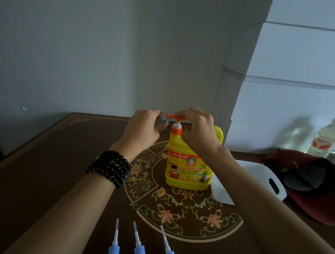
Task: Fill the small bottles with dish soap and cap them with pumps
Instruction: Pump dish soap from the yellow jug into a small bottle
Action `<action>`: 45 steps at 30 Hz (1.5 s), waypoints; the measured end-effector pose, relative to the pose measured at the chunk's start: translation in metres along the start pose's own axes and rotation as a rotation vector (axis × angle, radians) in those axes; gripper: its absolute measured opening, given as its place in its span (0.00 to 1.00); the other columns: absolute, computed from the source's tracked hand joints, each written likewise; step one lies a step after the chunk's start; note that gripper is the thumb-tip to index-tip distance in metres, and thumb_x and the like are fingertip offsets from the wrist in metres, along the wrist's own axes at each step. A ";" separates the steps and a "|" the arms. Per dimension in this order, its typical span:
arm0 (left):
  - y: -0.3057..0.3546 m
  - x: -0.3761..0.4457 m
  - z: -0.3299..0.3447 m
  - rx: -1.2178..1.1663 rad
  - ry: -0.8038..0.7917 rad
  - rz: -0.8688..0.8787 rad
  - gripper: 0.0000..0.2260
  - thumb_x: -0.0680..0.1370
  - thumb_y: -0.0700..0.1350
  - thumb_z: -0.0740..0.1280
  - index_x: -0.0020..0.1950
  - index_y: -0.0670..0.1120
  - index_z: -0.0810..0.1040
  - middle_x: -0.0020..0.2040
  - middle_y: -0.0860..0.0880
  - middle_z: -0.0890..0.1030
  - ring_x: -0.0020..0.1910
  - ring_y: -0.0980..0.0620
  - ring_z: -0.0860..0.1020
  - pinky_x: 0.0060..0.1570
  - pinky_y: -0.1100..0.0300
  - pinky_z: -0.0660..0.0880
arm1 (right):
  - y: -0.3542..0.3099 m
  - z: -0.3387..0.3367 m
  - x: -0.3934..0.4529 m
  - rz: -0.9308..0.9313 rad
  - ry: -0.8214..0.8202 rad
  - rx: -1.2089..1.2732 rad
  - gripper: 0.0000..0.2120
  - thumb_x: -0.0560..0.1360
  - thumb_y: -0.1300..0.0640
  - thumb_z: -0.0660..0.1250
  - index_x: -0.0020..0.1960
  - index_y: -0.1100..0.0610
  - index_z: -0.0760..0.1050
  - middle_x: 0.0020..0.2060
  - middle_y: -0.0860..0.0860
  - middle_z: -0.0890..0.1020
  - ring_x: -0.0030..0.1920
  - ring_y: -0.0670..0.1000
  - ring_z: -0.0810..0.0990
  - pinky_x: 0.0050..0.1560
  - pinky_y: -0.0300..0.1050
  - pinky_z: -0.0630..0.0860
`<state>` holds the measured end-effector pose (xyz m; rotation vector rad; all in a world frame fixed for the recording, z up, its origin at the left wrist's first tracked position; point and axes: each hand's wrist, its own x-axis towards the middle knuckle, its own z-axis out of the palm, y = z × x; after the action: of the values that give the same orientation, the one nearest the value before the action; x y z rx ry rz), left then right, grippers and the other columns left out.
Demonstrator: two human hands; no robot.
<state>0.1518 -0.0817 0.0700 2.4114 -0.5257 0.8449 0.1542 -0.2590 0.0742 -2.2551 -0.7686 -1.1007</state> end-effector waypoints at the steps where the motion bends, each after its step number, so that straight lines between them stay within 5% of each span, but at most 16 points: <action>1: -0.001 -0.001 0.003 0.007 0.000 -0.004 0.03 0.77 0.40 0.73 0.48 0.41 0.82 0.43 0.46 0.86 0.42 0.46 0.84 0.43 0.50 0.80 | 0.001 0.003 -0.002 0.007 0.018 0.004 0.09 0.70 0.70 0.67 0.47 0.65 0.83 0.42 0.59 0.85 0.44 0.58 0.82 0.43 0.48 0.81; 5: -0.006 -0.011 0.009 -0.017 -0.049 -0.028 0.02 0.77 0.39 0.72 0.46 0.41 0.81 0.43 0.46 0.86 0.43 0.48 0.84 0.44 0.50 0.81 | 0.000 0.013 -0.009 0.037 0.010 0.012 0.12 0.66 0.71 0.60 0.42 0.67 0.82 0.38 0.60 0.83 0.41 0.61 0.80 0.39 0.54 0.78; 10: -0.002 -0.002 0.001 -0.019 0.009 0.002 0.03 0.77 0.40 0.74 0.49 0.42 0.83 0.44 0.46 0.86 0.44 0.47 0.84 0.44 0.53 0.80 | 0.000 0.003 -0.001 -0.009 -0.001 0.000 0.12 0.69 0.72 0.67 0.49 0.63 0.84 0.44 0.57 0.86 0.45 0.57 0.82 0.45 0.46 0.80; 25: -0.007 -0.006 0.006 -0.023 0.003 -0.018 0.04 0.76 0.41 0.73 0.49 0.42 0.82 0.43 0.46 0.86 0.42 0.47 0.84 0.44 0.49 0.80 | -0.001 0.007 -0.001 0.040 -0.015 0.005 0.08 0.68 0.69 0.65 0.43 0.65 0.82 0.39 0.58 0.83 0.42 0.59 0.80 0.42 0.53 0.78; 30: -0.004 0.003 -0.001 -0.007 0.008 0.004 0.06 0.77 0.45 0.73 0.48 0.41 0.82 0.41 0.46 0.85 0.40 0.48 0.83 0.41 0.49 0.79 | 0.001 -0.005 0.012 -0.018 -0.033 0.004 0.18 0.63 0.68 0.58 0.45 0.64 0.84 0.42 0.58 0.86 0.44 0.58 0.82 0.44 0.49 0.80; 35: -0.008 -0.002 0.007 -0.008 0.012 -0.016 0.03 0.76 0.41 0.74 0.47 0.43 0.82 0.41 0.49 0.85 0.39 0.50 0.83 0.36 0.67 0.74 | 0.005 0.008 0.004 0.052 0.014 -0.009 0.07 0.67 0.68 0.66 0.41 0.65 0.83 0.38 0.58 0.84 0.40 0.58 0.80 0.40 0.50 0.78; 38: -0.009 -0.010 0.012 -0.030 -0.020 -0.036 0.02 0.76 0.40 0.74 0.47 0.43 0.83 0.40 0.52 0.83 0.39 0.53 0.82 0.33 0.76 0.67 | 0.003 0.014 -0.002 0.067 -0.003 0.021 0.10 0.66 0.70 0.62 0.39 0.66 0.82 0.36 0.59 0.83 0.39 0.61 0.80 0.39 0.52 0.77; 45: -0.006 0.000 0.001 -0.018 0.026 -0.005 0.06 0.78 0.45 0.73 0.48 0.43 0.81 0.43 0.47 0.85 0.41 0.49 0.83 0.37 0.60 0.75 | 0.003 -0.003 0.011 -0.030 -0.064 -0.020 0.12 0.67 0.69 0.63 0.44 0.65 0.83 0.40 0.58 0.85 0.43 0.59 0.81 0.44 0.51 0.79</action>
<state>0.1551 -0.0778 0.0674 2.3815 -0.5146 0.8649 0.1599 -0.2600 0.0847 -2.3122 -0.8238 -1.0589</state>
